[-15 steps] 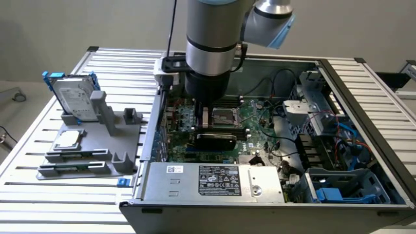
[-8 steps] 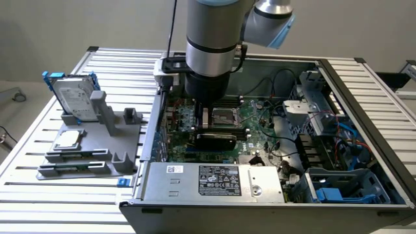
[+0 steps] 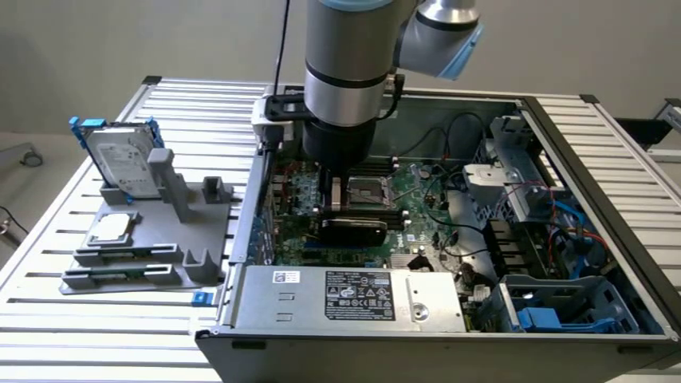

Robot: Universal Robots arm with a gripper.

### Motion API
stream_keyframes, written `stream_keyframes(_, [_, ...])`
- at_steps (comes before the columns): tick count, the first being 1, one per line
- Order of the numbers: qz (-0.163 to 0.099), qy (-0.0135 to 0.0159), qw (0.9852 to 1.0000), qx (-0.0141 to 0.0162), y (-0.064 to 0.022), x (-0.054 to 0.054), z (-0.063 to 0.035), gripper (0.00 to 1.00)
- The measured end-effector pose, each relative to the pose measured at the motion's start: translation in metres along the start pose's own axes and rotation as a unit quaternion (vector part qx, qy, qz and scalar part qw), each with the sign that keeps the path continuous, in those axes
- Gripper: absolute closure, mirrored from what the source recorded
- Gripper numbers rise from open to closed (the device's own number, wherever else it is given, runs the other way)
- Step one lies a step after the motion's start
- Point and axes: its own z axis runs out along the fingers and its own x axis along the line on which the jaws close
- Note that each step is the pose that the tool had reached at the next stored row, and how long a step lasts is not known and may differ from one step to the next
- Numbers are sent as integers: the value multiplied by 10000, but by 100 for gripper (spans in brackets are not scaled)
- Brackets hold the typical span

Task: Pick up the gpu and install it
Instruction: 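Press down on the gpu until it lock into place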

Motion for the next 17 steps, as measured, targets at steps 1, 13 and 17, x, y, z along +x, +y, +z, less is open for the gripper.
stream_keyframes(1, [0,0,10000,0,0,0,1,89])
stream_keyframes(13, [2,-3,10000,-40,1,-1,-14,89])
stream_keyframes(17, [1,-3,10000,-43,-1,-5,-14,89])
